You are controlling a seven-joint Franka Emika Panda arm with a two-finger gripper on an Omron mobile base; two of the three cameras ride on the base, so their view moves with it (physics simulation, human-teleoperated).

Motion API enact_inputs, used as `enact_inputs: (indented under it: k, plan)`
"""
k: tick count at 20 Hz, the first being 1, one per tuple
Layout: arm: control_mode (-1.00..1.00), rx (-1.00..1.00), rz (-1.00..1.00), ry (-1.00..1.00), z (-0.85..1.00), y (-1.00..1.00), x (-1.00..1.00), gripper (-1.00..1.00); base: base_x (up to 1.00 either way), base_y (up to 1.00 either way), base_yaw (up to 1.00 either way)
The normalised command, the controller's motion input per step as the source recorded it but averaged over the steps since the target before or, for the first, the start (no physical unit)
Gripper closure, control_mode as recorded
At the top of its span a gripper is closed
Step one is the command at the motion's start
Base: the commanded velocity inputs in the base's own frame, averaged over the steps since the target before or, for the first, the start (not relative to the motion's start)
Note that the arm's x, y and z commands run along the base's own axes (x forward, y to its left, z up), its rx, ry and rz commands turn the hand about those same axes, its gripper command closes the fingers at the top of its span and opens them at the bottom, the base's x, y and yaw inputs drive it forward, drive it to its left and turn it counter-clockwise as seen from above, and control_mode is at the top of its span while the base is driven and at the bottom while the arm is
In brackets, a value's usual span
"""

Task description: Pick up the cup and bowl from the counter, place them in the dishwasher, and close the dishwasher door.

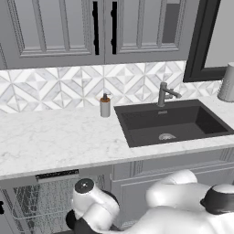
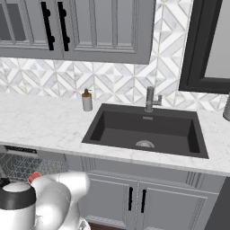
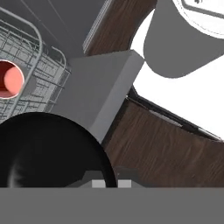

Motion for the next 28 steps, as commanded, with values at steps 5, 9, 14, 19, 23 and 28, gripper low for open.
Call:
enact_inputs:
  k: [5, 9, 14, 19, 23, 28]
  plan:
    - [-1.0, 0.0, -0.02, -0.28, -0.48, 0.0, -0.17, 1.0, 0.0, 0.0, 0.0]
    - [-1.0, 0.0, 0.0, -0.21, -0.35, 0.03, 0.13, 1.0, 0.0, 0.0, 0.0]
    - [-1.0, 0.0, 0.0, -0.08, -0.2, 0.12, 0.28, 1.0, 0.0, 0.0, 0.0]
    - [-1.0, 0.0, 0.0, 0.0, -0.02, 0.07, 0.22, 1.0, 0.0, 0.0, 0.0]
    - [-1.0, 0.0, 0.0, 0.0, -0.33, 0.17, 0.26, 1.0, 0.0, 0.0, 0.0]
    - [-1.0, 0.0, 0.0, -0.01, -0.3, 0.19, 0.37, 1.0, 0.0, 0.0, 0.0]
